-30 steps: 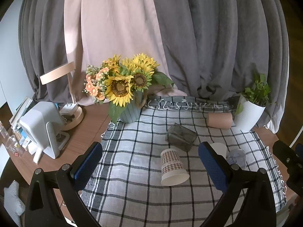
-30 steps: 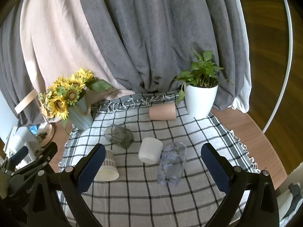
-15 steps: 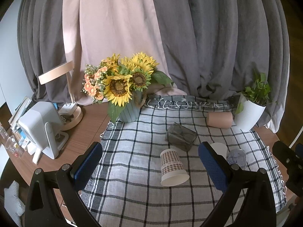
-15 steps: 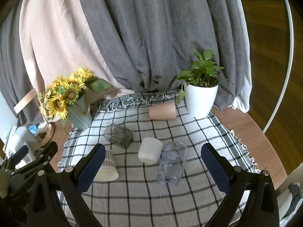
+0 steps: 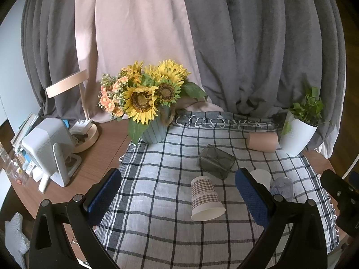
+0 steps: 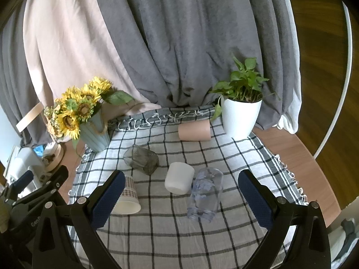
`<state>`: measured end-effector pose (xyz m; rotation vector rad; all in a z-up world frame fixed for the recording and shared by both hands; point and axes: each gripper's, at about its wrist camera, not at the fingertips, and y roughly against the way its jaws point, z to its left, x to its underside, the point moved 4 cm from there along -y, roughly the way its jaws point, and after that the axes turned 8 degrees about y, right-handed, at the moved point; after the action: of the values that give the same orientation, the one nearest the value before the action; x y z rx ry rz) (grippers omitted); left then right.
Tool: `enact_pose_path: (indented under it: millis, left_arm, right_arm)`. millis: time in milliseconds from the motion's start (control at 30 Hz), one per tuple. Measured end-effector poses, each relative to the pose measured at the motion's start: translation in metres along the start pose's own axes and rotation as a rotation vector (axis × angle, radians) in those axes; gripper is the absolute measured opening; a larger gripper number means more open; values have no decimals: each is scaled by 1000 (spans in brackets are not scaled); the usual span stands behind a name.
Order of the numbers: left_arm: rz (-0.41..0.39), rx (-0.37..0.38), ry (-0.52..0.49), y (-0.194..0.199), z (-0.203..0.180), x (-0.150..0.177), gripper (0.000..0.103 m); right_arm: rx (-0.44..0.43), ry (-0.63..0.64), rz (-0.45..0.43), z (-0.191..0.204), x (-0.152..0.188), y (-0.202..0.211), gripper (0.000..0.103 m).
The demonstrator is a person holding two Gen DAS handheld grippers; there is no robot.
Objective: Flip cup upside down
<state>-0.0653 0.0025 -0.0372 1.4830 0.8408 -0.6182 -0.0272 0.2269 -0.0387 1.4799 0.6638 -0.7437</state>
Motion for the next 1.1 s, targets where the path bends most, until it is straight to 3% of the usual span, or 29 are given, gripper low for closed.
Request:
enact_pose_path:
  millis: [100,233,433,667,900,1100]
  left_arm:
    - [42,-25,38,-7,3,4,103]
    - [125,-125,85,-24,8,13,103]
    - [138,-226,179,-41,19,6,103]
    - [164,-327,285,-73,28,-3,103]
    - [219,-411,344,-109,36,-7,103]
    - [292,-455,396,-142,41,-5,103]
  right_arm:
    - [-11,13,13,2,-1,-6,101]
    - [-67,50,75,3,-2,-25,101]
    - [-177,153,192,10,-24,-72,101]
    - [-292,348,285,44,-61,-133,101]
    - [-423,535,457,95,-67,-207,101]
    - [-464,639,632,124,-56,-267,100]
